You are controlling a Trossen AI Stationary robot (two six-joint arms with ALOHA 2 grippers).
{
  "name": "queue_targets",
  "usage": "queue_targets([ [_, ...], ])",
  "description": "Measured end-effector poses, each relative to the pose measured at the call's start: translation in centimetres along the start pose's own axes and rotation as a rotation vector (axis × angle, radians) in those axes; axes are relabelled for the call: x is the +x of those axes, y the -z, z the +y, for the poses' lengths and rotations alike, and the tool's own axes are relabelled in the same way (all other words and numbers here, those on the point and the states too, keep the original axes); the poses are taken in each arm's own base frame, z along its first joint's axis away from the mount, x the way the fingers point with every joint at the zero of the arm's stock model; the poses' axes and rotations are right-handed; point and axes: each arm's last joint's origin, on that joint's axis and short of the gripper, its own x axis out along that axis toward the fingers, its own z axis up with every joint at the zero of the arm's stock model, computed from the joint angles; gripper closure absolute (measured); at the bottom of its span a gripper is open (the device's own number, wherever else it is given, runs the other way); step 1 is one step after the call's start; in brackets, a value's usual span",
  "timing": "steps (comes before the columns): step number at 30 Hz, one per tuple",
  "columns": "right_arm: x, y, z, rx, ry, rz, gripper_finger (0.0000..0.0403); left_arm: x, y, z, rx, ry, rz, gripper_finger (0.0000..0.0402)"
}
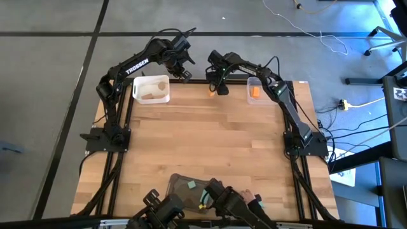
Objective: Sort & place blocks by color
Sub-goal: Put the yellow block into the transparent bin
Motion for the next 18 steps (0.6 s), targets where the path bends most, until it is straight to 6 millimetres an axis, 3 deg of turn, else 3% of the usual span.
queue_targets([
  [12, 0.1, -0.1, 0.5, 0.005, -0.043, 0.001, 0.0246, 0.0, 0.0, 0.0, 0.000, 0.000, 0.000, 0.0401],
  [18, -0.4, -0.3, 1.0, -0.098, -0.091, 0.010, 0.0246, 0.0, 0.0, 0.0, 0.000, 0.000, 0.000, 0.0401],
])
